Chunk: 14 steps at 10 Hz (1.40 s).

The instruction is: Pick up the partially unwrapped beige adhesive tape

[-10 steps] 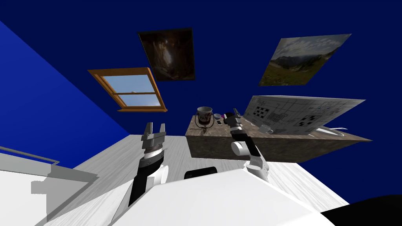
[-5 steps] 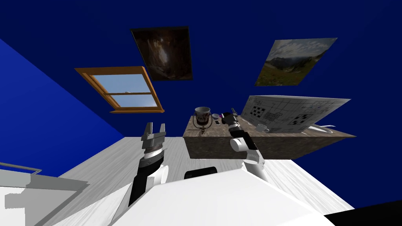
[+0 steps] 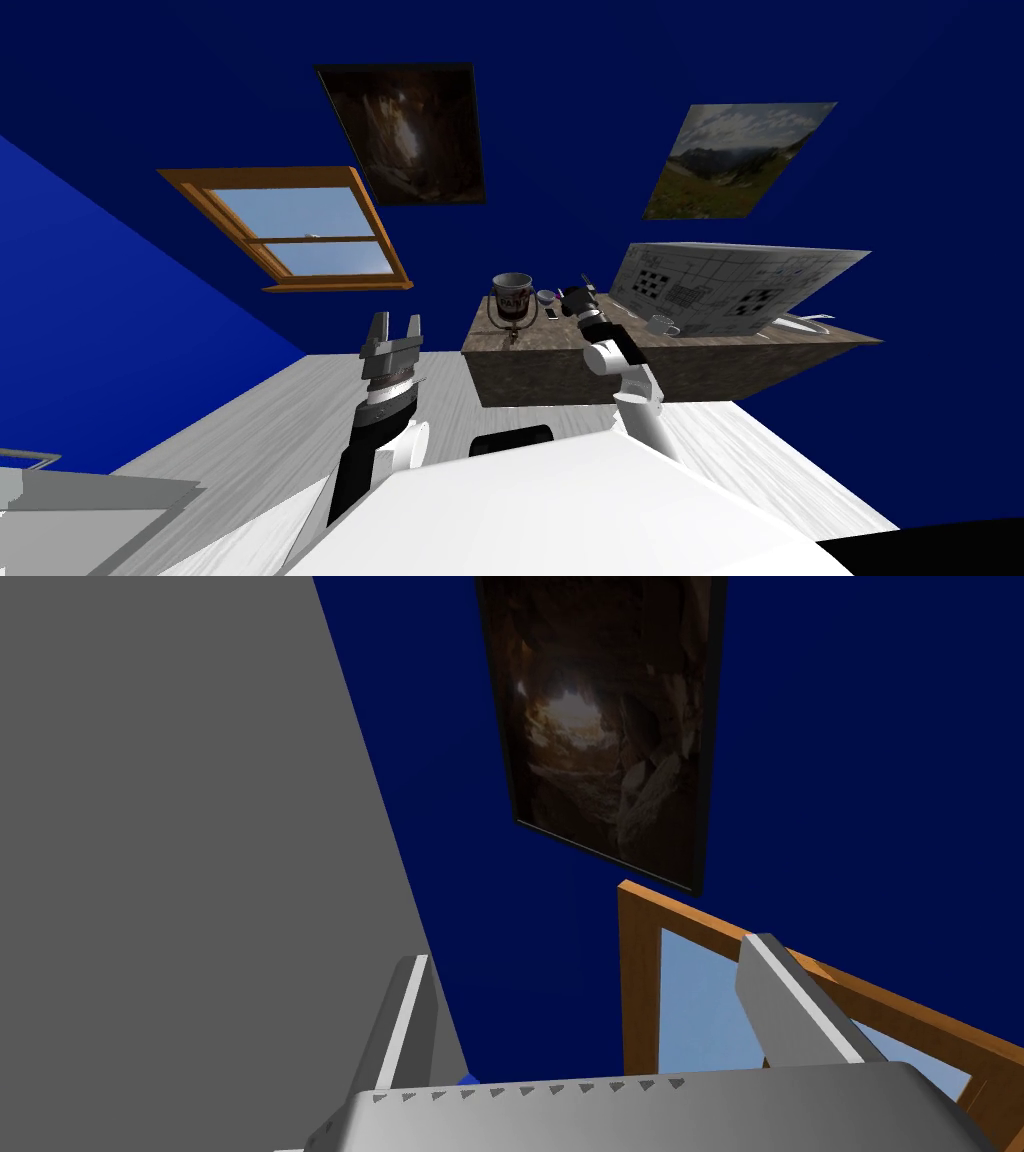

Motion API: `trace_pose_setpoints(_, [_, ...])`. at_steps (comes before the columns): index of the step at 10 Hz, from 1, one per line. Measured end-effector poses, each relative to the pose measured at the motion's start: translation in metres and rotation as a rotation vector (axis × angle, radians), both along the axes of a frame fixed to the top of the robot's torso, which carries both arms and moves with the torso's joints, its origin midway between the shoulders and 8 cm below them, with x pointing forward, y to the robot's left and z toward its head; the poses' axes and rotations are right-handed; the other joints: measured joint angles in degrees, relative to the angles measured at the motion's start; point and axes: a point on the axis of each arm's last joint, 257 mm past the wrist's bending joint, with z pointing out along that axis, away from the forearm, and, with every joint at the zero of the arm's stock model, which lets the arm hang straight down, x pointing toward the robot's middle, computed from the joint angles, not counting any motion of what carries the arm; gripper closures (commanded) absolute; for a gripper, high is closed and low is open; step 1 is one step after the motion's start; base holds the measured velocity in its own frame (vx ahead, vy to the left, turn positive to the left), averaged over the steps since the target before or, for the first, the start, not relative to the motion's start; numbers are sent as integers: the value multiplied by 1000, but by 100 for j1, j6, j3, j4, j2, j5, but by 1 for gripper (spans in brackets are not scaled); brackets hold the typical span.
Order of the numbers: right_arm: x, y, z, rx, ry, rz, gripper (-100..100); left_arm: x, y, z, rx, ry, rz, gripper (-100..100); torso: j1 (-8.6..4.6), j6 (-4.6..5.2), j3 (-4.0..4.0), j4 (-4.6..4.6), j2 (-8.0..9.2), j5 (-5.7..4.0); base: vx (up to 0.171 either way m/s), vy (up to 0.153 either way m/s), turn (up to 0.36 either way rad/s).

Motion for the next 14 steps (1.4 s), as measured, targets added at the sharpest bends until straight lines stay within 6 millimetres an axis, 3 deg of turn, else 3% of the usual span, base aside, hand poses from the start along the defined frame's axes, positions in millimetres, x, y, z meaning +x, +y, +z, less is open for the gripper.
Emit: trace_pose_setpoints(14, [54, 29, -50, 365, 313, 229, -100, 0, 0, 0, 0, 0, 0, 0, 7, 0, 3, 0, 6, 1, 22, 10, -14])
